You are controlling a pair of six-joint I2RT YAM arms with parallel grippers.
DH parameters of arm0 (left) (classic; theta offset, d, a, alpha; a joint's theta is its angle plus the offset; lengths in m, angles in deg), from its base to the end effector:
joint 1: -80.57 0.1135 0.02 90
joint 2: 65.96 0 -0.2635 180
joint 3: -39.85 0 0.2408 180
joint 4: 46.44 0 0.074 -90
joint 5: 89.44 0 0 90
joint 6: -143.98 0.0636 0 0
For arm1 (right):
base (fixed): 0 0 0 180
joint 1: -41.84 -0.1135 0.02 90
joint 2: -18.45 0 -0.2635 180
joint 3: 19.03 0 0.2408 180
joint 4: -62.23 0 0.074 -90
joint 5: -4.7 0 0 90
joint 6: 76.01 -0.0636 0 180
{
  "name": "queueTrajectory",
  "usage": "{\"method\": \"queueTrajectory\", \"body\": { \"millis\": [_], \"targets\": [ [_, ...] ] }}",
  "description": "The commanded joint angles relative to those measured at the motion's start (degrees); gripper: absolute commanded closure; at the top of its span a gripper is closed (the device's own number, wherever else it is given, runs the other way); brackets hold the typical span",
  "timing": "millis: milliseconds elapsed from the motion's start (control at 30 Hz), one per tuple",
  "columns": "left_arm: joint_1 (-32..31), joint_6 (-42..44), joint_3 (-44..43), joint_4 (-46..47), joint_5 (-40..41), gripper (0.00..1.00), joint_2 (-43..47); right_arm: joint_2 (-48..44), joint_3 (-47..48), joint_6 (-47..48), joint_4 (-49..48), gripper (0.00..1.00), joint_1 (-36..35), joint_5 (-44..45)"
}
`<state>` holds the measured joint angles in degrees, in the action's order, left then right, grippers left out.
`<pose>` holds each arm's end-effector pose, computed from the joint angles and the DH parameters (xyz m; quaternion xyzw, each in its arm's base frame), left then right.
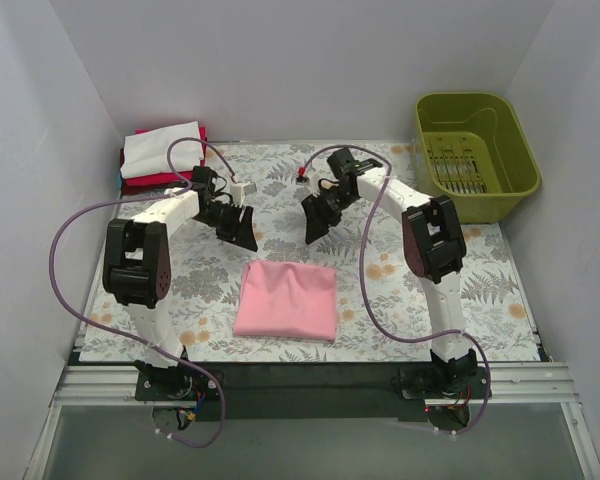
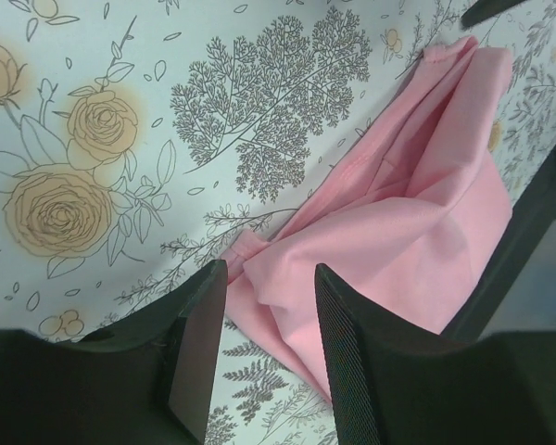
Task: Fold and stack the t-shirts
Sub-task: Fold the tshirt
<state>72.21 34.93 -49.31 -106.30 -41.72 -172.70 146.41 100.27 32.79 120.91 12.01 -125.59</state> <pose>0.3418 -0.0935 0.1749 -0.0471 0.9267 -0.3724 0.0142 0.3850 0.2681 0.1719 -0.4407 0.8110 0.3538 0.1511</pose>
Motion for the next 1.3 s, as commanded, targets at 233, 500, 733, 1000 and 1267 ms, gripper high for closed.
{"method": "queueTrajectory", "body": {
  "millis": [233, 500, 733, 1000, 1267],
  "targets": [
    [-0.25, -3.54, -2.08, -3.52, -5.09, 0.57, -3.83, -8.95, -8.98, 9.31, 13.05, 0.19, 7.32, -16.03],
    [-0.25, -3.10, -0.32, -3.44, -4.21, 0.56, -4.53, -9.49, -13.82, 10.90, 12.79, 0.18, 6.01, -16.48],
    [-0.25, -2.93, 0.56, -3.53, -4.39, 0.58, -4.01, -9.13, -15.58, 13.01, 12.62, 0.19, 4.86, -13.41],
    [-0.25, -2.57, 0.38, -4.58, -4.74, 0.85, -1.28, -9.93, -17.52, 15.29, 12.62, 0.30, 3.72, -9.89],
    [0.36, -2.31, -0.58, -9.24, 1.58, 1.00, 5.66, -10.36, -15.76, 15.12, 12.44, 0.68, 3.72, -8.40]
  ]
}}
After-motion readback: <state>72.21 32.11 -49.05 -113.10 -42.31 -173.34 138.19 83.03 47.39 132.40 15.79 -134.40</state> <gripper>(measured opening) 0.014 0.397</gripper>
